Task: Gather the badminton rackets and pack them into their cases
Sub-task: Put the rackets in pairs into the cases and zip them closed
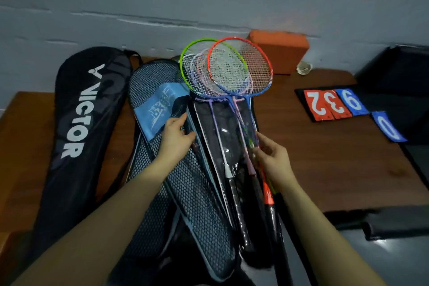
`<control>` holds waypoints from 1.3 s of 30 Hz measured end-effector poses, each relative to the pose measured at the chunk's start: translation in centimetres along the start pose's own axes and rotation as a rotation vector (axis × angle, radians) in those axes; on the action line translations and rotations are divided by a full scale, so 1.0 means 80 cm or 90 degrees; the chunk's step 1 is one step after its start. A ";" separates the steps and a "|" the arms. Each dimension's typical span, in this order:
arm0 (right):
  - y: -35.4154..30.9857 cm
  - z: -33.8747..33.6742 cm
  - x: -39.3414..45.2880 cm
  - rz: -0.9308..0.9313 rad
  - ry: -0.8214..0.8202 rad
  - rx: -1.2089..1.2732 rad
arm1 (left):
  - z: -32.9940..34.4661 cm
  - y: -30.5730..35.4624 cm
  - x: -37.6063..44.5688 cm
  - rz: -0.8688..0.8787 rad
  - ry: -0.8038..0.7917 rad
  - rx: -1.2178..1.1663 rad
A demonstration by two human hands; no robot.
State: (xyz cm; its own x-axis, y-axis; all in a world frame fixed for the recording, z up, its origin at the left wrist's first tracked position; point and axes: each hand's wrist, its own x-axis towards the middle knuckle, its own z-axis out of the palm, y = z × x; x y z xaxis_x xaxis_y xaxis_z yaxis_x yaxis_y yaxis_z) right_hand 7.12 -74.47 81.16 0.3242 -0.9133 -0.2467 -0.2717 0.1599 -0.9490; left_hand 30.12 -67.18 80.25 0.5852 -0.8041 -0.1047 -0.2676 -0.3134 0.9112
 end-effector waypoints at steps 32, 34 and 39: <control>0.059 0.027 -0.033 0.036 -0.027 -0.240 | -0.020 -0.028 0.026 -0.061 -0.005 -0.083; 0.059 0.032 -0.024 -0.003 -0.027 -0.333 | -0.020 -0.030 0.026 -0.058 -0.007 -0.092; 0.069 0.043 -0.014 -0.083 0.004 -0.421 | -0.015 -0.029 0.022 -0.043 -0.004 -0.088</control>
State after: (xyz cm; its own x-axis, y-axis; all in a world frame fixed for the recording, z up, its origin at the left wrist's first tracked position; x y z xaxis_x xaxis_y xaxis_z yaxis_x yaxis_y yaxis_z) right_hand 8.35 -71.30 75.55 0.3870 -0.9123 -0.1343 -0.7287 -0.2134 -0.6507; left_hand 32.69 -67.22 78.40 0.5937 -0.7865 -0.1701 -0.1192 -0.2950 0.9480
